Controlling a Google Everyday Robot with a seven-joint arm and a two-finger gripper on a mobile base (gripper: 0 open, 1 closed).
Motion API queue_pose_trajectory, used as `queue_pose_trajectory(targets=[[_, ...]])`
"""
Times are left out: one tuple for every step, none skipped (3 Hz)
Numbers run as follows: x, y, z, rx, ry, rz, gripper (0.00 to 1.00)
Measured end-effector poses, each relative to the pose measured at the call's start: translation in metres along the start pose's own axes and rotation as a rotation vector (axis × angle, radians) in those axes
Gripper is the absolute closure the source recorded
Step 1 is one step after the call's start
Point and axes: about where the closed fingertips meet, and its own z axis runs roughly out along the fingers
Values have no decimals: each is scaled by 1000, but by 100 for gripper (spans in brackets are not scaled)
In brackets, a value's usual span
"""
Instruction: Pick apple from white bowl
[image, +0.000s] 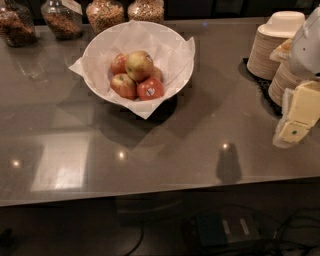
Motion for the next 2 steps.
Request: queue_pose_trajectory(targets=[[0,0,0,0,0,0,0],[-14,-3,0,11,-26,-10,0]])
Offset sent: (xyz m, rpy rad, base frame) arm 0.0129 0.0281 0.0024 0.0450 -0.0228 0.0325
